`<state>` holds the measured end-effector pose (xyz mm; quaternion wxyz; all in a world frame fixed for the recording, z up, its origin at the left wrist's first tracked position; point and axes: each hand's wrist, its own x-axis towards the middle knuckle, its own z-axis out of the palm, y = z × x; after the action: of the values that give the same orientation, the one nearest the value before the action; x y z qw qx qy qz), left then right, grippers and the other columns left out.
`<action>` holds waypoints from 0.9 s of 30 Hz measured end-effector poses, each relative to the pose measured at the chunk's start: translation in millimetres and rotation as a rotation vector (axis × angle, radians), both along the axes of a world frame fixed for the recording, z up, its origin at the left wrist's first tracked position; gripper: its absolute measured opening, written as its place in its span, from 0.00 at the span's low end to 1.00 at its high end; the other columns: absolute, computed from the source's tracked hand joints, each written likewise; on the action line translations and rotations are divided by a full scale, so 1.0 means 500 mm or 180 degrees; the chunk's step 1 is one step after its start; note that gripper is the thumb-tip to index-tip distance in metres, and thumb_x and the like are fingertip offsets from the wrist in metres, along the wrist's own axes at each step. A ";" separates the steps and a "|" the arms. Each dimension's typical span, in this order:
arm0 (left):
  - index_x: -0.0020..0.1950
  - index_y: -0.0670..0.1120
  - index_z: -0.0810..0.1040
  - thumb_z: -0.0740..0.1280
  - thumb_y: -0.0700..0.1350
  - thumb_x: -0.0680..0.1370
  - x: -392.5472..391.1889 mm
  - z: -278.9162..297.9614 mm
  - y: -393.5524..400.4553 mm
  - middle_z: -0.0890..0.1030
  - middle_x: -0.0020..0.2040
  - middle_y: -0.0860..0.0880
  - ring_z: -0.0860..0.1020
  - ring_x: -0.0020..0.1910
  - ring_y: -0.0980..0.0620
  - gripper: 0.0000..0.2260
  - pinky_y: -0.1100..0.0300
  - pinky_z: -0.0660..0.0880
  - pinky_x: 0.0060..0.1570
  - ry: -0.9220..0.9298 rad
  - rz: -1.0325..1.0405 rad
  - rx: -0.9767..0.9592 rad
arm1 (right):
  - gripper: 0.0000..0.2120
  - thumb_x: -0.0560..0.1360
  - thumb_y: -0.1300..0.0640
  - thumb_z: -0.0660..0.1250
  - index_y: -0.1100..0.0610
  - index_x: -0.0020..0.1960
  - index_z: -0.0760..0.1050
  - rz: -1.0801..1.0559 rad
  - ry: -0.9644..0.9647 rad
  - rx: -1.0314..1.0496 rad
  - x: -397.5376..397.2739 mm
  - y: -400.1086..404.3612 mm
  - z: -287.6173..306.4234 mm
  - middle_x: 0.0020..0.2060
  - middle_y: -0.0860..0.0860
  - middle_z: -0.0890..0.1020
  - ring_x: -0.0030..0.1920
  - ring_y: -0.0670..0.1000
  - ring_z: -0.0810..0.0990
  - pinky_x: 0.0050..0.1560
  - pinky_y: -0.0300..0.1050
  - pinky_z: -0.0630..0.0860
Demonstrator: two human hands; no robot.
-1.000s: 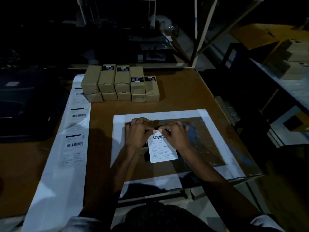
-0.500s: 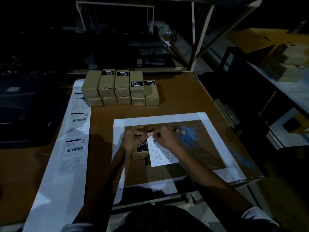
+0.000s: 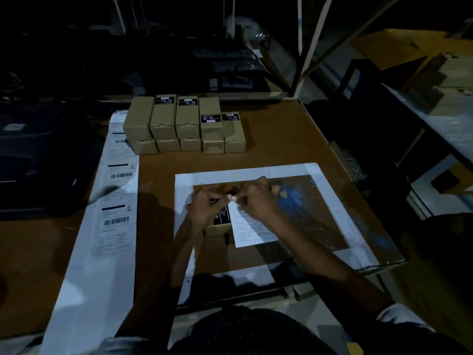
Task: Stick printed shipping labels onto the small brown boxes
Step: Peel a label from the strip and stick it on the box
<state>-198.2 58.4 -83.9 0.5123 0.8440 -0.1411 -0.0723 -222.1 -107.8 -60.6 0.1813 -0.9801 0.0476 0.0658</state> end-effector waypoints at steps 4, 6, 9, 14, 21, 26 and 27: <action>0.41 0.56 0.86 0.73 0.55 0.75 0.007 -0.007 0.006 0.79 0.58 0.57 0.67 0.71 0.53 0.06 0.41 0.64 0.69 0.0036 0.0169 0.0039 | 0.13 0.80 0.41 0.64 0.43 0.57 0.83 -0.0283 0.0151 -0.0143 -0.015 -0.077 0.030 0.61 0.51 0.81 0.72 0.59 0.64 0.70 0.66 0.53; 0.36 0.61 0.84 0.72 0.59 0.73 0.011 -0.018 0.015 0.82 0.55 0.58 0.65 0.74 0.53 0.08 0.36 0.63 0.69 0.0064 0.0135 0.0112 | 0.14 0.80 0.39 0.63 0.43 0.58 0.83 -0.0457 0.0150 -0.0277 -0.020 -0.103 0.041 0.62 0.51 0.81 0.72 0.59 0.66 0.72 0.68 0.51; 0.39 0.56 0.86 0.71 0.60 0.74 0.011 -0.012 0.014 0.83 0.54 0.56 0.65 0.74 0.53 0.10 0.35 0.60 0.70 0.0072 0.0183 0.0214 | 0.13 0.80 0.43 0.65 0.46 0.57 0.84 -0.0373 0.0129 -0.0223 -0.018 -0.074 0.046 0.58 0.51 0.81 0.68 0.57 0.69 0.69 0.62 0.59; 0.44 0.41 0.87 0.70 0.50 0.79 -0.003 0.013 0.002 0.82 0.60 0.42 0.66 0.74 0.48 0.14 0.49 0.56 0.72 0.0010 0.0152 0.0414 | 0.08 0.79 0.49 0.68 0.44 0.55 0.83 -0.0088 -0.0046 0.0013 -0.006 -0.024 0.028 0.52 0.47 0.82 0.60 0.51 0.69 0.62 0.54 0.59; 0.49 0.52 0.87 0.66 0.62 0.78 0.001 0.005 0.003 0.73 0.72 0.52 0.62 0.74 0.44 0.16 0.38 0.58 0.69 -0.0132 0.0158 0.1068 | 0.14 0.82 0.51 0.65 0.56 0.60 0.82 -0.0626 0.0227 0.1070 -0.037 -0.102 0.035 0.54 0.55 0.86 0.51 0.53 0.82 0.49 0.45 0.71; 0.59 0.49 0.84 0.69 0.48 0.79 -0.024 0.019 0.011 0.84 0.57 0.50 0.79 0.58 0.48 0.10 0.53 0.73 0.58 -0.1190 -0.0071 0.0892 | 0.23 0.78 0.74 0.62 0.55 0.68 0.76 -0.1161 -0.0317 0.2180 -0.096 -0.103 0.000 0.66 0.52 0.79 0.65 0.50 0.77 0.55 0.37 0.76; 0.62 0.47 0.83 0.68 0.46 0.80 -0.034 0.020 0.015 0.84 0.58 0.49 0.80 0.58 0.49 0.11 0.57 0.73 0.56 -0.1175 -0.0186 0.0808 | 0.26 0.76 0.76 0.62 0.55 0.69 0.75 -0.1089 -0.0307 0.2225 -0.111 -0.101 -0.007 0.67 0.51 0.78 0.65 0.48 0.75 0.57 0.37 0.76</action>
<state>-215.0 65.8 -73.7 0.3651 0.8962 -0.2467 0.0514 -277.8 -158.3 -64.0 0.5146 -0.8391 0.1764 0.0008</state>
